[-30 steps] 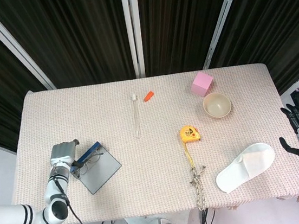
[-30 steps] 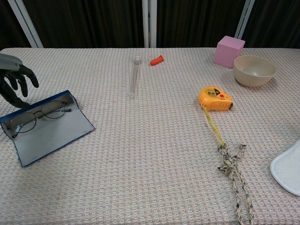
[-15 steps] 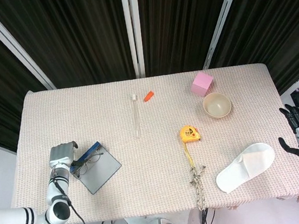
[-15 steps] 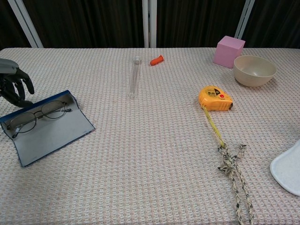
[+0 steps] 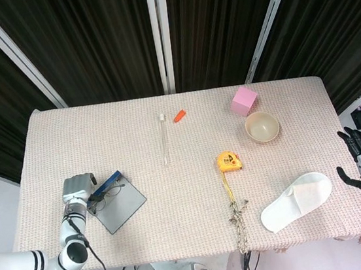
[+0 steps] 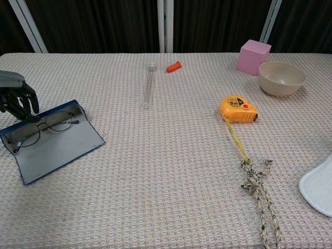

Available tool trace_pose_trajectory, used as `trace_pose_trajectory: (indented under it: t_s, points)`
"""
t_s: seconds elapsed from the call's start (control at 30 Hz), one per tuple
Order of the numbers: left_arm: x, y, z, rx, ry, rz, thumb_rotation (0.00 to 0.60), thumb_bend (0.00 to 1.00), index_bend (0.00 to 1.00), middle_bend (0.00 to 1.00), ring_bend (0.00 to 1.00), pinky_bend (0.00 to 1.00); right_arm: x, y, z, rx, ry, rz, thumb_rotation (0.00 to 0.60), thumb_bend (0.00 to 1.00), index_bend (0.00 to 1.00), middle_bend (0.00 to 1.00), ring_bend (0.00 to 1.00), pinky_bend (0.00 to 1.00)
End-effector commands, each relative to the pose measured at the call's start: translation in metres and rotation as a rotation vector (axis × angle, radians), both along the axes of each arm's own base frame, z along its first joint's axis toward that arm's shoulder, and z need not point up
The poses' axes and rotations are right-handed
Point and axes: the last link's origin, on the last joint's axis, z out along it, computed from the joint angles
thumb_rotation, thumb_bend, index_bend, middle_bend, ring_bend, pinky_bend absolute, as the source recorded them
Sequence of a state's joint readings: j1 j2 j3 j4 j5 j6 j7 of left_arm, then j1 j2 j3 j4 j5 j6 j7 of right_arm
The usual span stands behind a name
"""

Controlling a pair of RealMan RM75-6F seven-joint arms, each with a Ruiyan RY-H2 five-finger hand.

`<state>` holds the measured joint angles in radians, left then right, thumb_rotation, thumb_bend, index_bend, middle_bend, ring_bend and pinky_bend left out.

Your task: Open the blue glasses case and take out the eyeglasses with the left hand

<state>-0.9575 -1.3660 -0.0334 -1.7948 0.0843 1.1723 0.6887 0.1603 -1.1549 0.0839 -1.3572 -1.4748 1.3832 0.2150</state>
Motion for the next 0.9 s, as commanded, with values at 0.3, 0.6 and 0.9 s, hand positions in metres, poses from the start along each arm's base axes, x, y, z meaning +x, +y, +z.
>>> trace_pose_trajectory:
  t_s: [0.3, 0.6, 0.9]
  points:
    - [-0.0011, 0.0029, -0.0047, -0.003, -0.001, 0.009, 0.469, 0.33, 0.42, 0.33, 0.24, 0.32, -0.0026, 0.0003, 0.0000, -0.006, -0.001, -0.004, 0.600, 0.33, 0.00, 0.00, 0.00, 0.00]
    - [-0.0040, 0.0041, -0.0073, -0.004, 0.002, 0.022, 0.466, 0.36, 0.46, 0.33, 0.25, 0.34, -0.0049, 0.0005, 0.0002, -0.009, -0.003, -0.009, 0.600, 0.33, 0.00, 0.00, 0.00, 0.00]
    - [-0.0015, 0.0069, -0.0077, 0.007, -0.004, 0.016, 0.474, 0.38, 0.53, 0.34, 0.25, 0.34, -0.0068, -0.0001, -0.0004, -0.008, -0.003, -0.014, 0.600, 0.33, 0.00, 0.00, 0.00, 0.00]
